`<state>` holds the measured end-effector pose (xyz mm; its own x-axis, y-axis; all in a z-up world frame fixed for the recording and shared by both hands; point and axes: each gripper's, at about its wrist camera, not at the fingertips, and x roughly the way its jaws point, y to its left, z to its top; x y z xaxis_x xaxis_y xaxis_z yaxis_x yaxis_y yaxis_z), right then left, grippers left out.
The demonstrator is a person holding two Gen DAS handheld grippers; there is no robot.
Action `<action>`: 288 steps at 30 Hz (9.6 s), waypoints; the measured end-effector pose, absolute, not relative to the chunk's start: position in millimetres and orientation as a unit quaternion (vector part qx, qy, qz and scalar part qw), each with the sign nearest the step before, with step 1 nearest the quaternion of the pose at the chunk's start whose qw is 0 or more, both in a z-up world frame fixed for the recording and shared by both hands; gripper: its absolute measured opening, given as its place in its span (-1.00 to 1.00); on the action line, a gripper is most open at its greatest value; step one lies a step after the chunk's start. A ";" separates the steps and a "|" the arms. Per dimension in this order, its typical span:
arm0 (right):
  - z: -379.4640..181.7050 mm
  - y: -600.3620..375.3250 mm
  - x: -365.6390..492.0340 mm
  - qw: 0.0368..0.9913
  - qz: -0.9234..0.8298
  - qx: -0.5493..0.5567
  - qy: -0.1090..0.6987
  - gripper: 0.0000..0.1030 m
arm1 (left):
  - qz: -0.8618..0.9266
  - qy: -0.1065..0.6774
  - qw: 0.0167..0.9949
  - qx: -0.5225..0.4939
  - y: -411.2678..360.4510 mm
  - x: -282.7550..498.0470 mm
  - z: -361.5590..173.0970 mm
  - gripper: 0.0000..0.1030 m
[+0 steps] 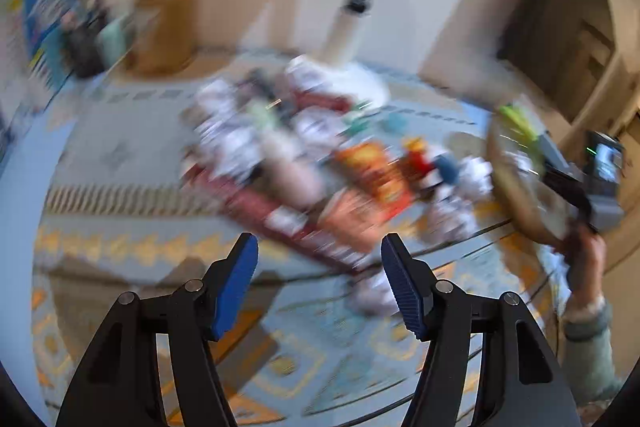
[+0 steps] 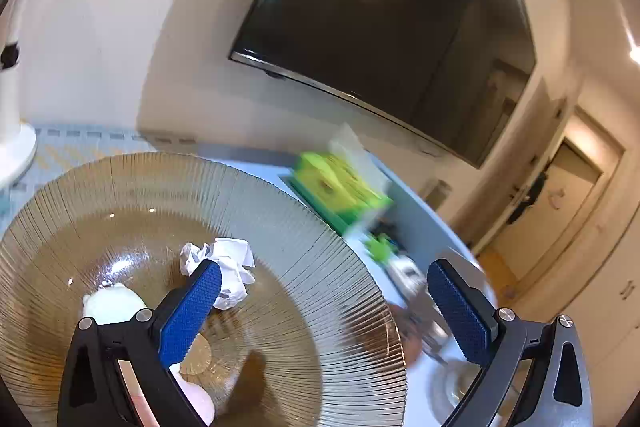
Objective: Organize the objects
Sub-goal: 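Move both open tools back over the cluttered table, then grasp the long red box with the left tool while the right tool grasps crumpled lined paper, then carry the red box and paper into the amber glass bowl and release both, then move both open tools back over the cluttered table, then grasp a crumpled white paper ball with the left tool while the right tool grasps crumpled beige paper, then carry both paper balls to the amber glass bowl and open both tools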
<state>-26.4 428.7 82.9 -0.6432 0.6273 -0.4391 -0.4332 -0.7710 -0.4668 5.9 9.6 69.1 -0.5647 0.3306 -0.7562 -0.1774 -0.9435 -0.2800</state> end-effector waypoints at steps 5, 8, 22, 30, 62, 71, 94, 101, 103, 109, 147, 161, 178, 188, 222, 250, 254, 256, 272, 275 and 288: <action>86.5 425.9 7.1 0.303 0.892 -0.299 -0.154 1.00 | 0.873 -0.118 0.126 -0.457 -21.5 15.0 51.2 0.21; 91.3 413.8 9.8 0.285 0.897 -0.290 -0.175 1.00 | 0.865 -0.146 0.125 -0.463 -32.3 13.4 44.4 0.21; 78.7 258.6 65.4 -0.154 0.909 -0.386 0.030 1.00 | 0.857 -0.242 -0.004 -0.456 -14.7 -40.4 20.6 0.21; 36.7 206.9 34.1 -0.214 0.866 -0.451 0.003 1.00 | 0.874 -0.152 -0.025 -0.461 4.7 -39.9 21.4 0.21; 19.7 193.6 39.7 -0.232 0.855 -0.463 -0.021 0.12 | 0.870 -0.043 0.028 -0.490 9.4 -13.0 23.8 -0.07; 24.7 192.5 59.2 -0.252 0.846 -0.464 -0.066 0.15 | 0.840 0.085 0.146 -0.516 -28.1 39.8 24.6 -0.08; 32.3 202.7 65.9 -0.223 0.865 -0.450 0.007 0.11 | 0.867 -0.027 0.120 -0.483 -21.4 45.7 29.3 -0.57; 69.9 246.8 74.6 -0.187 0.897 -0.400 0.033 0.11 | 0.876 -0.024 0.149 -0.457 -0.1 45.3 57.8 -0.57; 77.6 267.6 75.0 -0.171 0.902 -0.392 0.050 0.11 | 0.883 0.005 0.126 -0.452 2.7 45.4 60.6 -0.56; 73.9 308.2 79.4 -0.148 0.901 -0.398 0.083 0.13 | 0.849 0.015 0.110 -0.517 -7.6 44.6 32.0 -0.45; 150.8 491.5 70.4 0.100 0.940 -0.295 0.141 0.77 | 0.804 0.015 0.432 -0.408 313.0 -40.4 122.6 -0.69; 149.5 417.7 100.8 -0.040 0.949 -0.284 0.135 0.87 | 0.892 -0.065 0.324 -0.309 127.1 29.2 148.0 -0.69; 12.4 253.0 45.1 -0.046 0.856 -0.512 -0.054 1.00 | 0.881 -0.021 0.028 -0.472 -5.7 34.2 7.5 -0.66; 0.2 263.7 55.8 -0.041 0.863 -0.502 -0.027 1.00 | 0.905 -0.062 0.009 -0.420 -6.1 62.3 -1.9 -0.46; 40.1 262.5 28.9 -0.052 0.877 -0.477 0.002 1.00 | 0.870 -0.086 0.103 -0.474 -40.8 -65.9 44.8 0.98; 37.0 267.1 -26.5 -0.097 0.825 -0.523 0.191 -0.11 | 0.837 -0.197 0.210 -0.466 -41.9 -97.4 33.2 -0.12; 54.5 265.4 -1.3 -0.114 0.842 -0.500 0.169 -0.11 | 0.857 -0.165 0.216 -0.437 -35.9 -61.7 61.8 -0.12; 64.6 266.7 14.0 -0.114 0.853 -0.486 0.154 -0.11 | 0.866 -0.146 0.220 -0.426 -26.5 -47.2 73.7 -0.12; 183.5 411.1 86.9 0.143 0.935 -0.318 0.066 -0.09 | 0.841 -0.035 0.410 -0.352 218.1 -25.4 155.6 -0.11; 167.9 449.0 80.7 0.154 0.922 -0.340 0.102 -0.09 | 0.826 -0.030 0.428 -0.365 259.3 -32.8 142.9 -0.10; 154.0 477.9 89.5 0.131 0.927 -0.327 0.129 0.59 | 0.820 0.022 0.413 -0.396 289.6 -29.3 124.2 -0.05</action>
<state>89.5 477.9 154.0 -0.7516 0.1577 -0.6405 -0.3266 -0.9326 0.1536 -29.3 289.6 124.2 -0.3453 0.6588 -0.6683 -0.6944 -0.6584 -0.2903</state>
